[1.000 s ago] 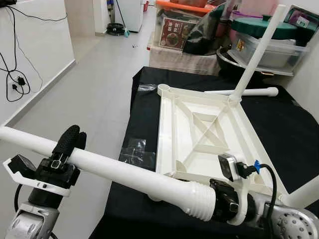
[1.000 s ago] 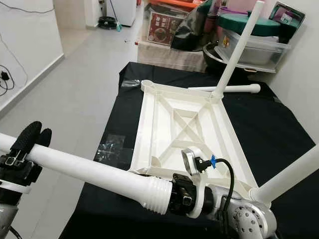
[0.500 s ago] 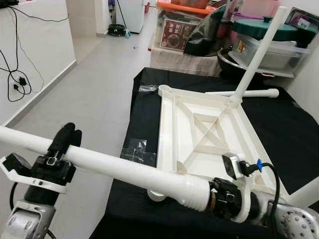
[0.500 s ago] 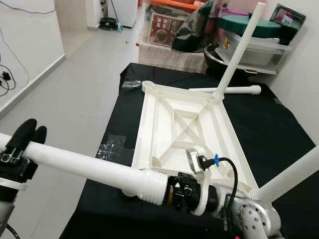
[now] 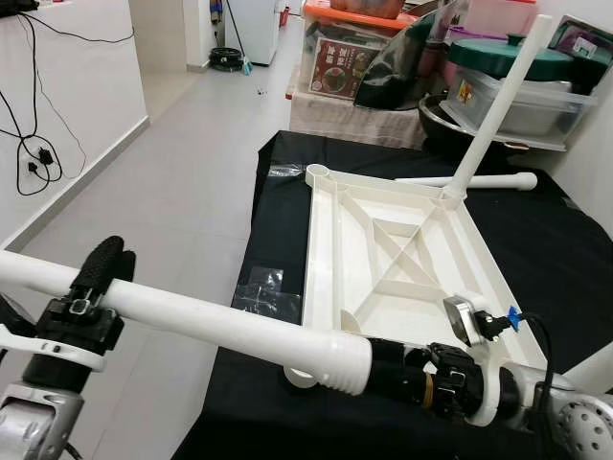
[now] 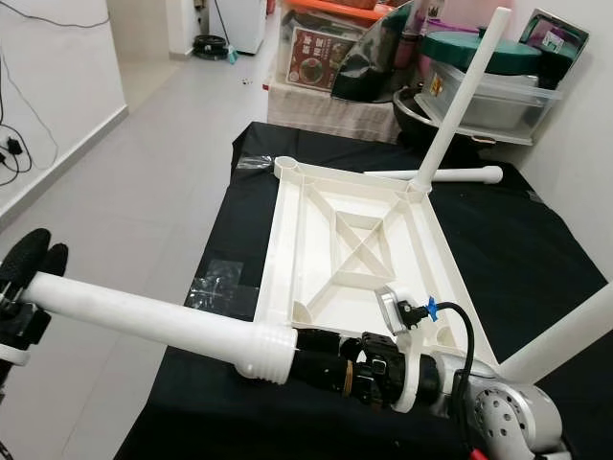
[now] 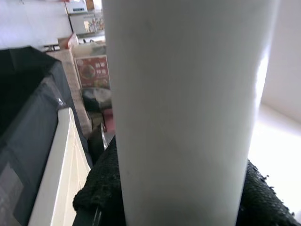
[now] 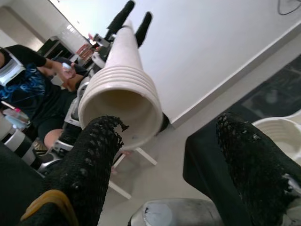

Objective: Building children table

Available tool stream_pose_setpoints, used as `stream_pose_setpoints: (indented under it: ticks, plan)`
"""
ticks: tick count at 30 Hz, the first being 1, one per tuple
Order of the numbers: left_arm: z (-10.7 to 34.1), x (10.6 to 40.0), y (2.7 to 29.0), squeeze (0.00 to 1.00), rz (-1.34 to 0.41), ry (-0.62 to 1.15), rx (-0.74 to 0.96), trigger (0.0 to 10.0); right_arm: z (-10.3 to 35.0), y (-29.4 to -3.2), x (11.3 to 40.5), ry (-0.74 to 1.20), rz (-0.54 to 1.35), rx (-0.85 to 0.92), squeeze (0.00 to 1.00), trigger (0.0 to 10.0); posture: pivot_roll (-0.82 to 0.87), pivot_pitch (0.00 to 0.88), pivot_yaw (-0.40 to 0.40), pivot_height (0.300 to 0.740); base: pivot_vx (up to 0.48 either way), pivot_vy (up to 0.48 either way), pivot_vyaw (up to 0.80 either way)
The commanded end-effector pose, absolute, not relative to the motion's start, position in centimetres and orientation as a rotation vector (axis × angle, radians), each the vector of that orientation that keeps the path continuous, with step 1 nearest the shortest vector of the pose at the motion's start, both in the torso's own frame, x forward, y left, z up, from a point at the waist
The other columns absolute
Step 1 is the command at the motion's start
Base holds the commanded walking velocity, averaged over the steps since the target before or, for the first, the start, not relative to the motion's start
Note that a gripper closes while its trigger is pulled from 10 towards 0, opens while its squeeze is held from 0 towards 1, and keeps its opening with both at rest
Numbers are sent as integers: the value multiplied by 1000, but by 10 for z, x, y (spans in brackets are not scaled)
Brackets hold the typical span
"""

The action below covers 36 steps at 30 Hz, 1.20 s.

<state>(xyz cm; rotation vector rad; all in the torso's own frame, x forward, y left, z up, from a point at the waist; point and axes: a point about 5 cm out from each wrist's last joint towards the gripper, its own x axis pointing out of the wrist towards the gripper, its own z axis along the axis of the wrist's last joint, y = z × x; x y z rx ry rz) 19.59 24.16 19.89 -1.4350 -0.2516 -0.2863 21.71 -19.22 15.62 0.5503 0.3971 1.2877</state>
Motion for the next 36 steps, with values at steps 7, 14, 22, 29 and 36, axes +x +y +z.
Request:
stream_pose_setpoints:
  ticks: [7,14,22,29,36]
  plan:
    - [200,193,250,0,-311,-241,-1410,0,159,-211,225,366,1222,492,0,10000,96,21,-118,740,0,0,0]
    - [219,207,254,0,-476,-145,-1191,0,165,-221,246,339,1127,378,0,10000,95,19,-116,740,0,0,0]
    - [242,235,224,0,-671,-42,-939,10000,187,-192,252,228,1251,375,0,10000,94,18,-112,740,0,0,0]
    - [254,258,199,0,-839,15,-815,10000,204,-161,255,175,1399,340,0,10000,94,14,-102,740,0,0,0]
    - [261,277,183,0,-942,46,-734,10000,212,-136,264,183,1418,270,0,10000,97,16,-94,740,0,0,0]
